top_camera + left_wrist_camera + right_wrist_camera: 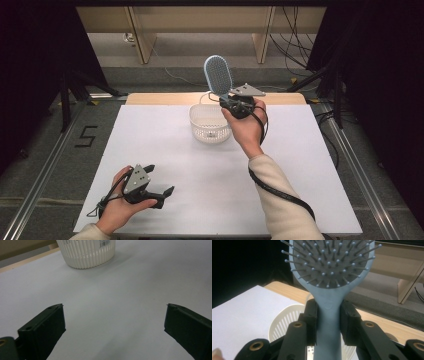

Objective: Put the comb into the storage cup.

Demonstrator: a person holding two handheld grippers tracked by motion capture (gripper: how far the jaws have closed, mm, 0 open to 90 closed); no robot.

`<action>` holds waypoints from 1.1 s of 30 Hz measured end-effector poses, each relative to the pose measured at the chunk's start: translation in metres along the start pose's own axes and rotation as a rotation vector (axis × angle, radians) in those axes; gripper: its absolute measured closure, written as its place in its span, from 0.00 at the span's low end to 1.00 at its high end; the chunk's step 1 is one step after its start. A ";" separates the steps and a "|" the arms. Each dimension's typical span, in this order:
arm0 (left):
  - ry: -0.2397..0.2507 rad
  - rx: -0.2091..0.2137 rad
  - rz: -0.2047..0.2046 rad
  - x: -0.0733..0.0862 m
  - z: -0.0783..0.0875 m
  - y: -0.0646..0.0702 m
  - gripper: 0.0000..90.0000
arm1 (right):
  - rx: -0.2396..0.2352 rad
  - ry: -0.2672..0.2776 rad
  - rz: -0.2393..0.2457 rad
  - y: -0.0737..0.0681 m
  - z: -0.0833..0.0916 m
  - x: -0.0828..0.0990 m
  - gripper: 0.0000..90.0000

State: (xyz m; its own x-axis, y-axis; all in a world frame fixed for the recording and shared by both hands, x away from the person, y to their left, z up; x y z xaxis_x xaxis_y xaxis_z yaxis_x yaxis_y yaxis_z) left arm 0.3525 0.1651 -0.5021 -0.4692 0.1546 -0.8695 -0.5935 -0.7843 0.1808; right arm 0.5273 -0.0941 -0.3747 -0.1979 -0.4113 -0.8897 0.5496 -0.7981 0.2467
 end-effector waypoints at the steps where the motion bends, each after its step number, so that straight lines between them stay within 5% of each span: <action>1: 0.000 0.000 0.000 0.000 0.000 0.000 0.03 | -0.001 -0.002 0.000 0.000 0.000 0.000 0.78; 33: 0.000 0.000 -0.001 0.000 0.000 0.000 0.03 | 0.004 -0.005 0.006 -0.002 -0.010 -0.005 0.78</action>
Point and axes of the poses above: each handheld gripper's, and its own axes: z roughly backward along the jaws, x roughly out of its underside, y roughly to its right, the point moved 5 cm from there along -z, roughly forward along the jaws, and after that the axes turned 14 degrees about z, right-handed, at the moved point
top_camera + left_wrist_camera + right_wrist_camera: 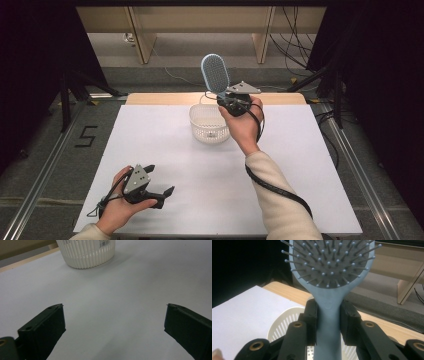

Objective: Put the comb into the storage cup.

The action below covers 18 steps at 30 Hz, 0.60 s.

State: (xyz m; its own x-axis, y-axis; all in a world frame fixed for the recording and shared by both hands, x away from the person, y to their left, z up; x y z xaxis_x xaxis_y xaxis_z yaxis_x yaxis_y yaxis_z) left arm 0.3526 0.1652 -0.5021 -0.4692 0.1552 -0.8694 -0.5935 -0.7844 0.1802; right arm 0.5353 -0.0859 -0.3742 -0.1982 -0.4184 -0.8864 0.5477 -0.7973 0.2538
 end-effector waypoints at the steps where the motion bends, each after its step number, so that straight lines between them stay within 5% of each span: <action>1: 0.000 0.000 0.000 0.000 0.000 0.000 0.03 | 0.000 -0.001 0.003 0.000 0.000 0.000 0.78; 18: 0.001 0.002 0.001 0.000 0.000 0.000 0.03 | -0.004 -0.001 0.007 -0.003 -0.006 -0.003 0.78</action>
Point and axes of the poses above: each handheld gripper's, and its own axes: z roughly backward along the jaws, x roughly out of its underside, y roughly to its right, the point moved 5 cm from there along -z, roughly forward along the jaws, and after that the axes turned 14 degrees about z, right-handed, at the moved point
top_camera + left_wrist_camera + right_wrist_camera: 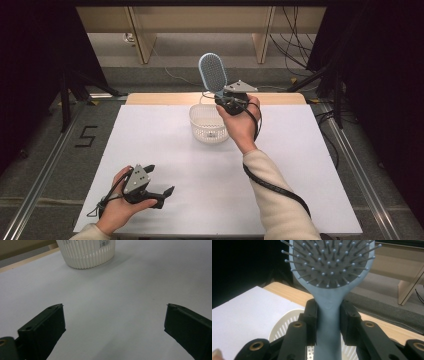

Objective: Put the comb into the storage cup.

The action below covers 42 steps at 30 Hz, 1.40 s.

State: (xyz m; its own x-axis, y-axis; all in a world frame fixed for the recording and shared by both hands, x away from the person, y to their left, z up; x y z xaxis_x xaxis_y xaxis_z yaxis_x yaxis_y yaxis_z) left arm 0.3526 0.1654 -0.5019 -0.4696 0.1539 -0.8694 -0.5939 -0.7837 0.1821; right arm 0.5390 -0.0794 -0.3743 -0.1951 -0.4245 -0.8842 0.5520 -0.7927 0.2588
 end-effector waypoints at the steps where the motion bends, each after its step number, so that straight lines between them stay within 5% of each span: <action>1: 0.000 0.000 0.000 0.000 0.000 0.000 0.03 | 0.000 0.000 0.000 0.000 0.000 0.000 0.78; 42: 0.001 0.001 0.003 0.000 0.000 0.000 0.03 | 0.002 -0.003 0.017 -0.003 -0.012 -0.008 0.78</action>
Point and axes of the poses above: each handheld gripper's, and its own axes: z roughly backward along the jaws, x roughly out of its underside, y roughly to its right, the point moved 5 cm from there along -z, roughly forward along the jaws, and after that the axes turned 14 degrees about z, right-handed, at the moved point
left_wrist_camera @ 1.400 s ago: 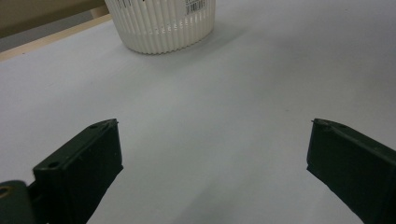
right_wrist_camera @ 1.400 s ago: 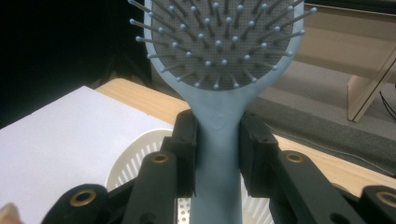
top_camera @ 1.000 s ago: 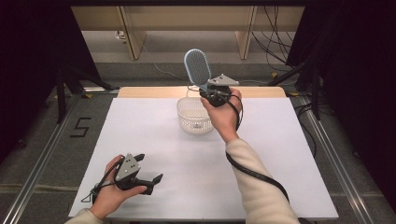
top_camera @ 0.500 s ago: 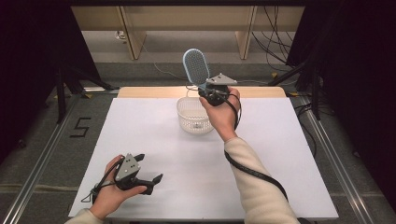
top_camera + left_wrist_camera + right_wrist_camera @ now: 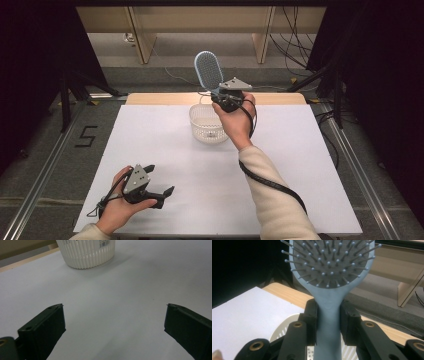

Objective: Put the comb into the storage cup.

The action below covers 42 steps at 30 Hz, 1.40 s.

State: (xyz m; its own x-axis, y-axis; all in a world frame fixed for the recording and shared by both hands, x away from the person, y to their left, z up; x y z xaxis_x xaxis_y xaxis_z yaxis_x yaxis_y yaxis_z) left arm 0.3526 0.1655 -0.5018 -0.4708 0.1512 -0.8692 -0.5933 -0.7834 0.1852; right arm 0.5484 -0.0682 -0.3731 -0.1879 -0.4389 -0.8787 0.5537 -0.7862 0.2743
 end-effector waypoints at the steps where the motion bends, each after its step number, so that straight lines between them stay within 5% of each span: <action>1: 0.000 0.001 0.000 0.000 0.000 0.000 0.03 | 0.001 0.000 -0.002 0.000 0.000 0.000 0.78; 42: 0.006 0.002 0.001 -0.001 0.000 0.000 0.03 | 0.012 -0.003 0.010 0.003 -0.011 0.000 0.78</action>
State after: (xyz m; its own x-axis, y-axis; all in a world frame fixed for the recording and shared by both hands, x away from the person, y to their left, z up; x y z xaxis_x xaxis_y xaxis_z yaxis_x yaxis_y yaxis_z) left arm 0.3527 0.1652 -0.5012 -0.4677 0.1463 -0.8717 -0.5942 -0.7822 0.1875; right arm 0.5596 -0.0658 -0.3764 -0.1850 -0.4483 -0.8746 0.5455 -0.7871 0.2880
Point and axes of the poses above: each handheld gripper's, and its own axes: z roughly backward along the jaws, x roughly out of its underside, y roughly to its right, the point moved 5 cm from there along -z, roughly forward along the jaws, and after that the axes turned 14 degrees about z, right-handed, at the moved point
